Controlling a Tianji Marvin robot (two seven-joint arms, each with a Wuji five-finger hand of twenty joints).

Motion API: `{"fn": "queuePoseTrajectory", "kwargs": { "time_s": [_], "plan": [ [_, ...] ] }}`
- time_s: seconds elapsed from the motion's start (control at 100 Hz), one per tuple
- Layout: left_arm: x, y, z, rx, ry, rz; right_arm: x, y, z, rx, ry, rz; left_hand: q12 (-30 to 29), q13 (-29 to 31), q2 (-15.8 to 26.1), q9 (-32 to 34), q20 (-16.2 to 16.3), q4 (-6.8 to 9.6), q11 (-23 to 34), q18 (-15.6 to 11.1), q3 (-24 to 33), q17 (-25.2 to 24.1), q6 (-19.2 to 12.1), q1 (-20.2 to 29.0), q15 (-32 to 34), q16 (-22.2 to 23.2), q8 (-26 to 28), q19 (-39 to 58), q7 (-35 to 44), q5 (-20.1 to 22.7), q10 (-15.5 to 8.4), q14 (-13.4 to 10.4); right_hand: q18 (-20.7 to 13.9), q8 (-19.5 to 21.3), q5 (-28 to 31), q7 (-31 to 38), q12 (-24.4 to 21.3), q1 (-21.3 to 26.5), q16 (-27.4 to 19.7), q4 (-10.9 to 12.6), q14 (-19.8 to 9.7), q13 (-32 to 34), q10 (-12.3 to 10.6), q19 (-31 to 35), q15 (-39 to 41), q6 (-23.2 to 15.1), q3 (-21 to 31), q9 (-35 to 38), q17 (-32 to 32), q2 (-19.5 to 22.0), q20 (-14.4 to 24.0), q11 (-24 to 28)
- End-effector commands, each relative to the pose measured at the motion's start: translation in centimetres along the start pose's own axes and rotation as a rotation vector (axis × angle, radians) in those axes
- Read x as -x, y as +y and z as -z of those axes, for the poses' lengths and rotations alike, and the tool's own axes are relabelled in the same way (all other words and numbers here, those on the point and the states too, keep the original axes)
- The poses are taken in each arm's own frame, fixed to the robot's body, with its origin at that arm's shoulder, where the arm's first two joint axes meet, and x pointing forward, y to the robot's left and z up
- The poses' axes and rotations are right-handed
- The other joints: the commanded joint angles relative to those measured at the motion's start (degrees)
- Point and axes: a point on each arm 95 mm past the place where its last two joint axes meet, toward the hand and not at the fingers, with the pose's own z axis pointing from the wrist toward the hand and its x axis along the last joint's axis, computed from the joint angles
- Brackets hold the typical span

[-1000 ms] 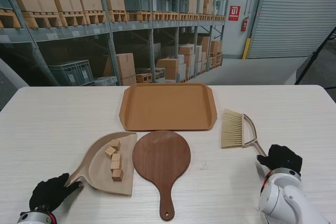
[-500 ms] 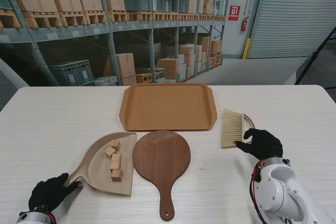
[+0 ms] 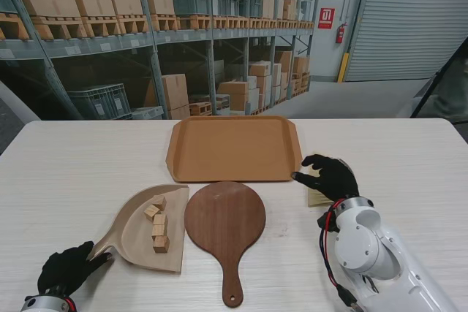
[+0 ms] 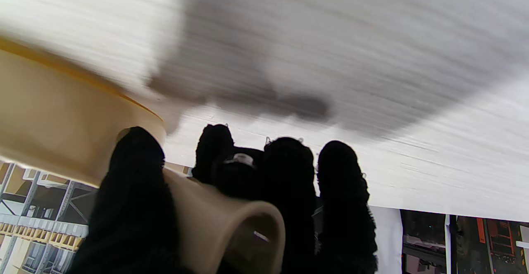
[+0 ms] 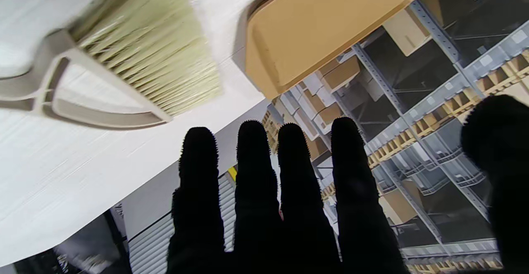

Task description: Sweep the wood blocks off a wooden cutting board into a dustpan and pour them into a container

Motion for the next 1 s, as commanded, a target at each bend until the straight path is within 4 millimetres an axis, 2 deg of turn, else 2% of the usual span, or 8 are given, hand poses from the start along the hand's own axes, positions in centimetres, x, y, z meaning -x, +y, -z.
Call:
{"fn": "queuePoseTrajectory", "kwargs": {
  "time_s": [0.0,0.07,0.23,0.33,0.58,0.99],
  "plan": [
    [-0.1,0.1,0.2,0.014,-0.003,0.000,0.1,-1.6,0.2,-0.027,0.000,-0.025,1.1,4.0,8.0,3.4,1.0,0.64,2.8,0.4,6.0,-0.7,2.3,9.1,0.7,-0.3,-0.8,0.8,1.1,3.5,-7.0,-8.6,2.1,-0.6,-1.8,-0.6,-1.0,-2.4,-1.1,1.1,-1.2,-1.2,-1.0,-1.4,-1.0,-2.0,-0.9,-2.4,-0.3,0.6,-0.4,-0.7],
    [-0.1,0.1,0.2,0.012,-0.004,0.002,0.2,-2.4,0.2,-0.038,-0.004,-0.059,1.1,4.0,8.0,3.4,1.0,0.64,2.8,0.4,6.0,-0.7,2.3,9.1,0.7,-0.3,-0.8,0.8,1.1,3.4,-7.0,-8.6,2.6,-0.9,-1.7,0.0,-0.1,-3.2,-0.3,1.2,-1.0,0.2,-1.4,-1.6,0.3,-1.8,-0.6,-0.8,0.2,0.8,0.6,1.3],
    [0.1,0.2,0.3,0.009,-0.011,0.003,0.3,-3.7,0.5,-0.050,-0.015,-0.092,1.1,4.0,8.1,3.4,1.0,0.63,2.8,0.3,6.0,-0.7,2.3,9.2,0.7,-0.3,-0.8,0.8,1.2,3.3,-7.0,-8.6,2.8,-1.1,-1.8,0.4,0.4,-3.0,0.2,1.2,-0.8,1.1,-1.4,-1.6,1.0,-1.3,-0.3,0.2,0.8,1.1,1.3,2.0],
    [0.4,0.2,0.5,-0.001,-0.023,0.008,0.4,-3.9,0.7,-0.055,-0.023,-0.094,1.2,4.2,8.2,3.6,1.1,0.61,3.0,0.3,5.9,-0.4,2.3,9.1,0.9,-0.2,-0.7,0.9,1.3,3.3,-7.2,-8.7,2.8,-1.1,-1.5,0.9,0.8,-1.8,0.6,1.2,-0.8,1.3,-1.5,-1.5,1.5,-1.4,0.1,0.4,1.0,1.6,1.9,2.4],
    [1.0,-0.1,1.2,-0.032,-0.057,0.023,0.5,-4.0,0.7,-0.069,-0.022,-0.091,1.6,5.0,8.2,4.5,1.2,0.59,4.0,0.8,6.0,0.0,2.7,9.3,1.6,-0.2,-0.5,1.2,1.6,3.9,-7.1,-8.5,2.8,-1.4,-1.4,1.6,1.3,-2.1,1.1,1.1,-0.7,1.2,-1.6,-1.3,2.2,-1.4,0.3,0.4,1.3,1.9,2.9,2.9],
    [1.0,-1.2,1.8,-0.059,-0.056,0.056,0.6,-4.1,0.7,-0.100,0.004,-0.057,2.4,5.8,7.8,5.7,1.4,0.55,5.1,2.2,6.1,0.2,3.6,10.4,2.4,-0.3,0.3,1.2,2.1,5.0,-6.3,-7.1,2.8,-1.8,-1.8,1.8,1.6,-2.0,1.2,1.1,-0.8,1.2,-1.7,-1.2,2.3,-1.8,0.0,0.5,1.3,2.2,3.7,2.8]
  ]
}}
